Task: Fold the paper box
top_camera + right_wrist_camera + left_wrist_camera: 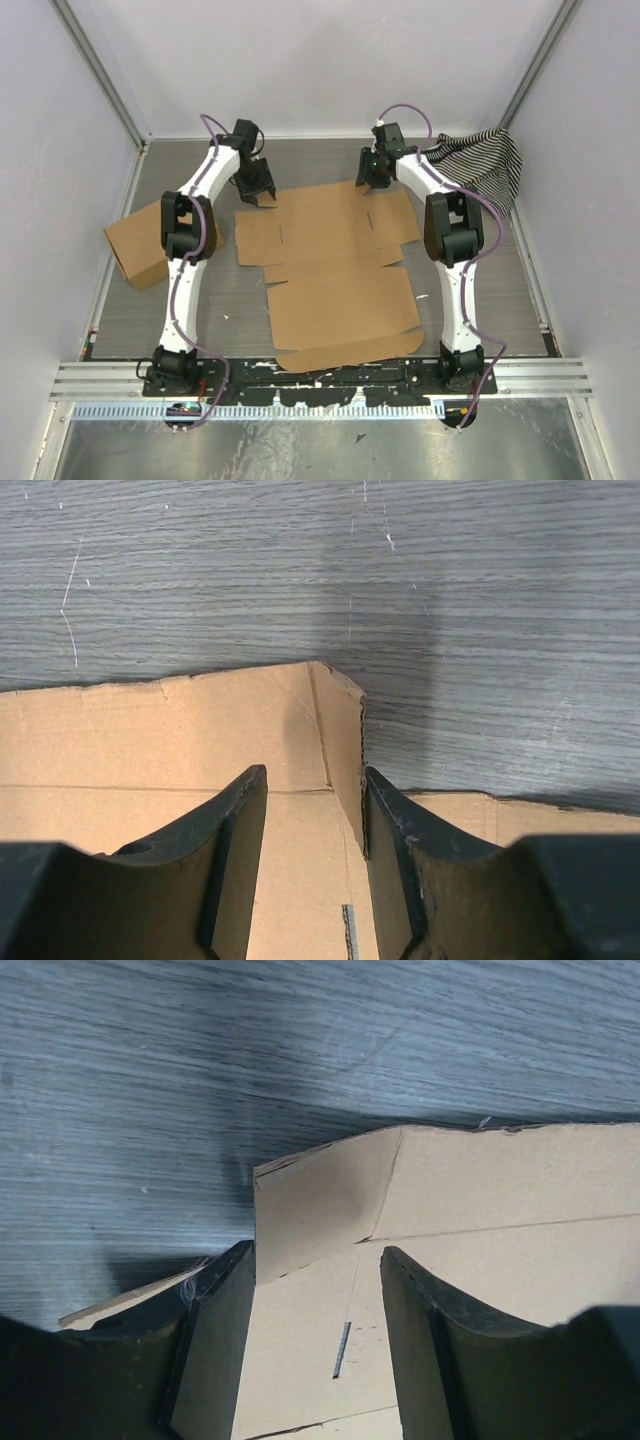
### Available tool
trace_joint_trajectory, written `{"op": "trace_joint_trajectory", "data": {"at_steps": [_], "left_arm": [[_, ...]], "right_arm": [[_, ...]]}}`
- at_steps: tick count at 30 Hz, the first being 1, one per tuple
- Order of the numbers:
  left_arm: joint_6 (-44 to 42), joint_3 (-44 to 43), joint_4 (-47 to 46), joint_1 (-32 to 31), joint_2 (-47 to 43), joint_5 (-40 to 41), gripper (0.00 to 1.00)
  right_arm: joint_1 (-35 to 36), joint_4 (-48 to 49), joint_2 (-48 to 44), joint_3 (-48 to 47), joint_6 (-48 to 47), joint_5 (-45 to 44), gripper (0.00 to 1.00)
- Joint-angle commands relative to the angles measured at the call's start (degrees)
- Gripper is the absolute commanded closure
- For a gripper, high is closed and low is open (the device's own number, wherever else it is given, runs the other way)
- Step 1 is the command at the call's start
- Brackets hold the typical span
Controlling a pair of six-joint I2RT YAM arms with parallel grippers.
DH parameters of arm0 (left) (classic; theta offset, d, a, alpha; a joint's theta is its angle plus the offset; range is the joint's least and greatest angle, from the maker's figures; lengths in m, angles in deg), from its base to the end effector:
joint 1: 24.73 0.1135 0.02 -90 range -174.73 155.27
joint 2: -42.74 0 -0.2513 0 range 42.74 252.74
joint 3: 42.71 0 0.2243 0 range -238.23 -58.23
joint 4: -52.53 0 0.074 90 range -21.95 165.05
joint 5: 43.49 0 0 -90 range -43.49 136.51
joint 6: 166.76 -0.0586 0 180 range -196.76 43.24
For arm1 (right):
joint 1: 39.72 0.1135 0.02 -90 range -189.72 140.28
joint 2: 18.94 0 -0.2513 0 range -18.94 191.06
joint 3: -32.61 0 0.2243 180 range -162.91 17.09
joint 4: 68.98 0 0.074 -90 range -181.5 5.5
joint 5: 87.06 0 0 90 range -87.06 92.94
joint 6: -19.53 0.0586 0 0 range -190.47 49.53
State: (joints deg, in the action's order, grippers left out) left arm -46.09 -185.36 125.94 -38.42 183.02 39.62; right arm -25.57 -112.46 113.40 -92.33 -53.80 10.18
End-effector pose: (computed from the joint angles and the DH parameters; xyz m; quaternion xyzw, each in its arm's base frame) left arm 0.4650 -0.1205 0.1584 -0.1356 0.9752 -0.1169 0.1299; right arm 0.4782 0.1282 0.1679 -0.0005 0.9406 0.1461 0.3063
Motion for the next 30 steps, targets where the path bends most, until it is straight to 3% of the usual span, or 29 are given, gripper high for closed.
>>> {"op": "trace_joint_trajectory", "data": {"at_steps": [1,11,30], "left_arm": [[0.1,-1.3,-0.8,-0.7,-0.1,-0.2,0.41],[1.7,-8.0,-0.1,-3.2,0.2,-1.8,0.42],[5.3,-11.7,-4.4,-4.5,7.5,-5.6,0.43]], "right_arm": [[0.2,0.8,-4.1,-1.9,-0.2,1.1,0.53],[0.3,0.5,-4.4,-1.8,-0.5,1.4,0.53],[0.5,0.0,-5.5,-1.7,-1.4,3.4,0.53]]}}
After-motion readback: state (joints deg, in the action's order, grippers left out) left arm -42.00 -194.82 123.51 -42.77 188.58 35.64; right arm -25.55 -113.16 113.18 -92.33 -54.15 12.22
